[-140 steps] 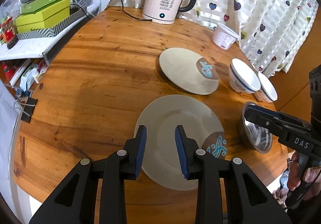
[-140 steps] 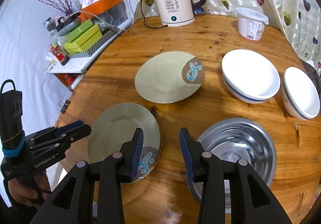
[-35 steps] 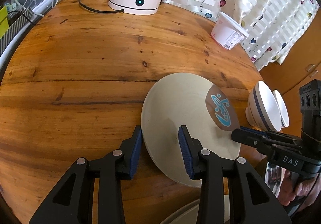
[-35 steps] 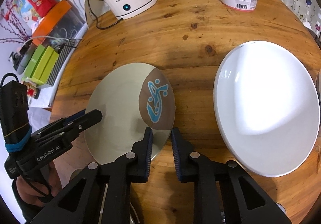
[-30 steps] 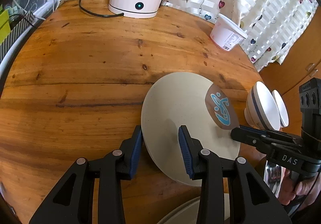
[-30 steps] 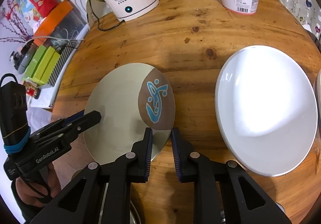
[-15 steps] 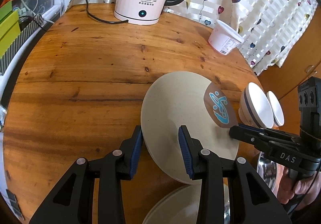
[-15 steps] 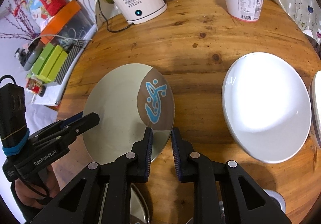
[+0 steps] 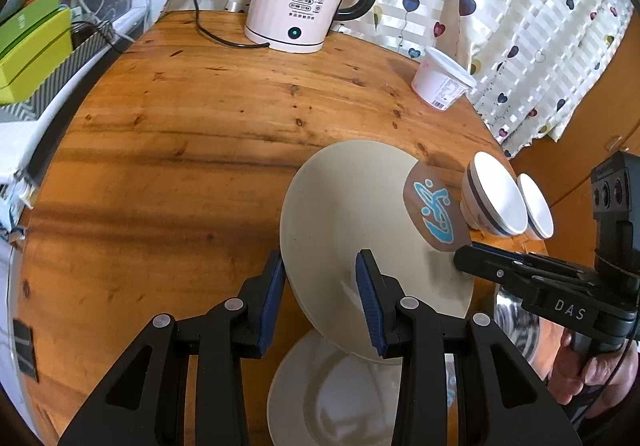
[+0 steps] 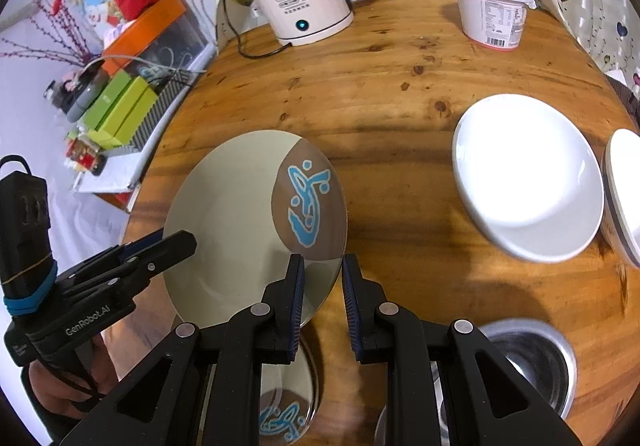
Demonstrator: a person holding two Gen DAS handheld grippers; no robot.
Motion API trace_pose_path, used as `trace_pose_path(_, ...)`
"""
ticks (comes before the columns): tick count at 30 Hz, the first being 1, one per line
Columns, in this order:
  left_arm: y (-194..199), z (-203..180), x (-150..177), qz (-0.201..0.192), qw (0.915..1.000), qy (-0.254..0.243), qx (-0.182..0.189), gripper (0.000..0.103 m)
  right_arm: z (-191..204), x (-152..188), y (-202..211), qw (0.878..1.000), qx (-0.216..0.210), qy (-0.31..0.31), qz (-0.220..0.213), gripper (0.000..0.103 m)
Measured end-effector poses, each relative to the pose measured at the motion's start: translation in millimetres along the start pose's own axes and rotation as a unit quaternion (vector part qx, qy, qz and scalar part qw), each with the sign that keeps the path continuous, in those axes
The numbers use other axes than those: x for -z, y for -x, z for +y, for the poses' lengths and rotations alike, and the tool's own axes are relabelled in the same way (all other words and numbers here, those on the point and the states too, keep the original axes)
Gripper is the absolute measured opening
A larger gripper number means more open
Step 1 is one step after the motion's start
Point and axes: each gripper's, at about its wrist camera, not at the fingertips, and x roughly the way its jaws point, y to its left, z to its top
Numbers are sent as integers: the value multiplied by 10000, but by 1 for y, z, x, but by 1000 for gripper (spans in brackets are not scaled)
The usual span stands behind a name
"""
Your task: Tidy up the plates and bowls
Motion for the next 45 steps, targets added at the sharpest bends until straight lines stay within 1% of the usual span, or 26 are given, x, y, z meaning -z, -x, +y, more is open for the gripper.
trace_pose_path(12,27,-1,43,-75,9997,184,-128,38,14,35,6,9997,-75,196,114,19)
trace_pose_path(25,35,-2,84,-9,9988,427,-258,38,15,69,4,9988,-176,317,328,19)
trace_pose_path(32,40,-6,96,-29,9982,478,-349,38,18,76,6,9984,-178,413,355,19)
trace_pose_path(45,38,-11,107,3,9979,488,-430,38,19,83,8,9978,-72,553,345,19)
